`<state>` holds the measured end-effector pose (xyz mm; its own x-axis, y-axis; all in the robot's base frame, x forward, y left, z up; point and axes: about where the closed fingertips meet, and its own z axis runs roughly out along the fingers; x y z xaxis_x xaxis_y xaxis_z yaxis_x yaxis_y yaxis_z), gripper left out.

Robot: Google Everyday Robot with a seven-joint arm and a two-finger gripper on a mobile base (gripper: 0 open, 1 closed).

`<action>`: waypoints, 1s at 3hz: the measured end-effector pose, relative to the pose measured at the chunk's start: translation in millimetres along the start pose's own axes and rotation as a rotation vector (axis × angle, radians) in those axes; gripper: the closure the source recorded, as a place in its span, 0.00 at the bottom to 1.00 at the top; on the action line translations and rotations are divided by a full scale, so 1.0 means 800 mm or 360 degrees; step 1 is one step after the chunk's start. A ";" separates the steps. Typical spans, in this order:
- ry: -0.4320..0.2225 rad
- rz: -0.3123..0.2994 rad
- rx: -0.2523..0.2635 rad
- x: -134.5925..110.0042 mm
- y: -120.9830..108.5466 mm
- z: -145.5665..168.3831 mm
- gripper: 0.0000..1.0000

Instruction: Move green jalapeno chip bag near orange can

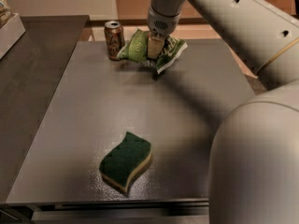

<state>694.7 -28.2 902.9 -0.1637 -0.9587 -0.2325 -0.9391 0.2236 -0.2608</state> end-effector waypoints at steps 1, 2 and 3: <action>-0.0003 0.0007 -0.0028 -0.008 -0.003 0.015 0.59; -0.0007 -0.0009 -0.0055 -0.017 -0.007 0.028 0.36; -0.0008 -0.0010 -0.0056 -0.018 -0.008 0.032 0.13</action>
Offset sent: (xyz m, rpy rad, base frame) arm 0.0234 0.0229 -0.0181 0.0096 0.0474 0.0306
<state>710.7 -11.0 883.9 -0.1561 -0.9592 -0.2359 -0.9503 0.2109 -0.2290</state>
